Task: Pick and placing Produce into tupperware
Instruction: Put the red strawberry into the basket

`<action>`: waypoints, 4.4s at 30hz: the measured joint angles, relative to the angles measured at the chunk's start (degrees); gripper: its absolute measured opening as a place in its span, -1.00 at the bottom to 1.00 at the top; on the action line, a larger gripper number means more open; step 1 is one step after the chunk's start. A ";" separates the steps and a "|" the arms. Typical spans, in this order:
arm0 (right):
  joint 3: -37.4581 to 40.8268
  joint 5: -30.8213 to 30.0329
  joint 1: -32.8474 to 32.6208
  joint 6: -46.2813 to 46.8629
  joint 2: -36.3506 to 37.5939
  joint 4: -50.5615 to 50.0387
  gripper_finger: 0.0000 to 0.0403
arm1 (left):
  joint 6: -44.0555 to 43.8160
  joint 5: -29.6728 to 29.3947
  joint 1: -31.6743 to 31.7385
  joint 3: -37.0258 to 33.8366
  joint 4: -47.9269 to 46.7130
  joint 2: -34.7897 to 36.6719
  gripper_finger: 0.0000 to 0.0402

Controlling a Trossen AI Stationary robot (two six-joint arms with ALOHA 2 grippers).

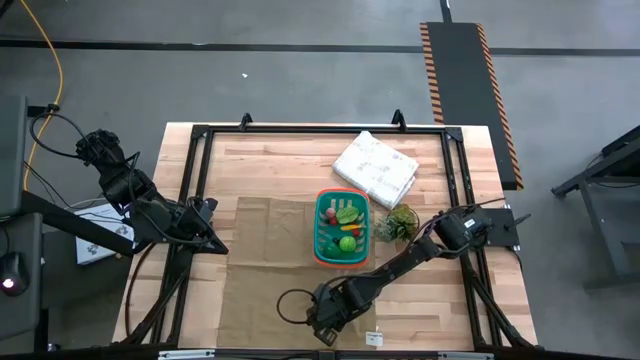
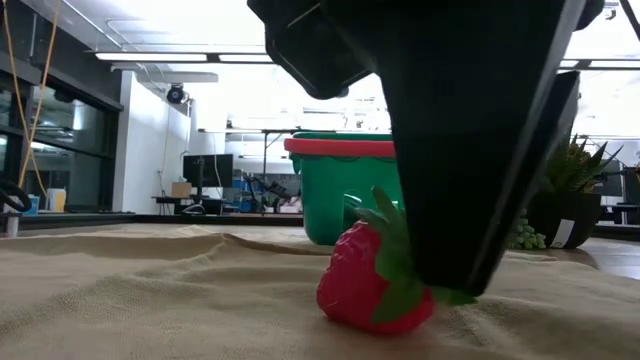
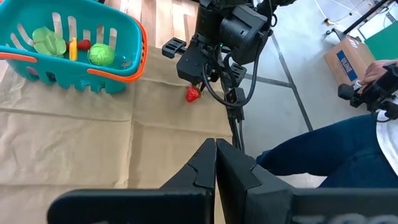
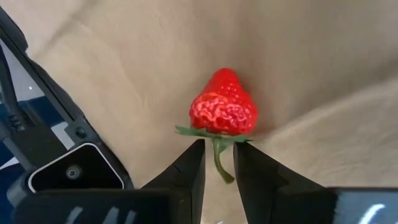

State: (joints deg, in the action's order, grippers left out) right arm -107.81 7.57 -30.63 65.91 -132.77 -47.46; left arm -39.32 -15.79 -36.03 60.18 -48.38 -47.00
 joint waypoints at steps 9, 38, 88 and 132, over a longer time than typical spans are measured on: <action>0.00 -0.26 0.15 0.02 0.00 0.33 -0.64 | 0.01 0.00 0.00 0.00 -0.26 0.01 -1.00; -0.02 -0.34 0.24 -0.23 -0.04 1.95 -1.00 | 0.01 -0.35 0.01 0.00 -1.26 0.02 -1.00; -25.58 -33.12 5.90 3.64 3.67 -20.43 -1.00 | 5.95 -0.37 0.02 0.00 -1.53 -0.02 -1.00; -26.36 -35.24 14.62 5.52 16.22 -42.56 -1.00 | 8.03 -2.56 0.00 -0.04 -1.61 -1.29 -1.00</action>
State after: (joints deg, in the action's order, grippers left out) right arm -134.17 -27.67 -16.01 71.43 -116.55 -90.02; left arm -31.29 -18.35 -36.03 60.14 -50.00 -48.29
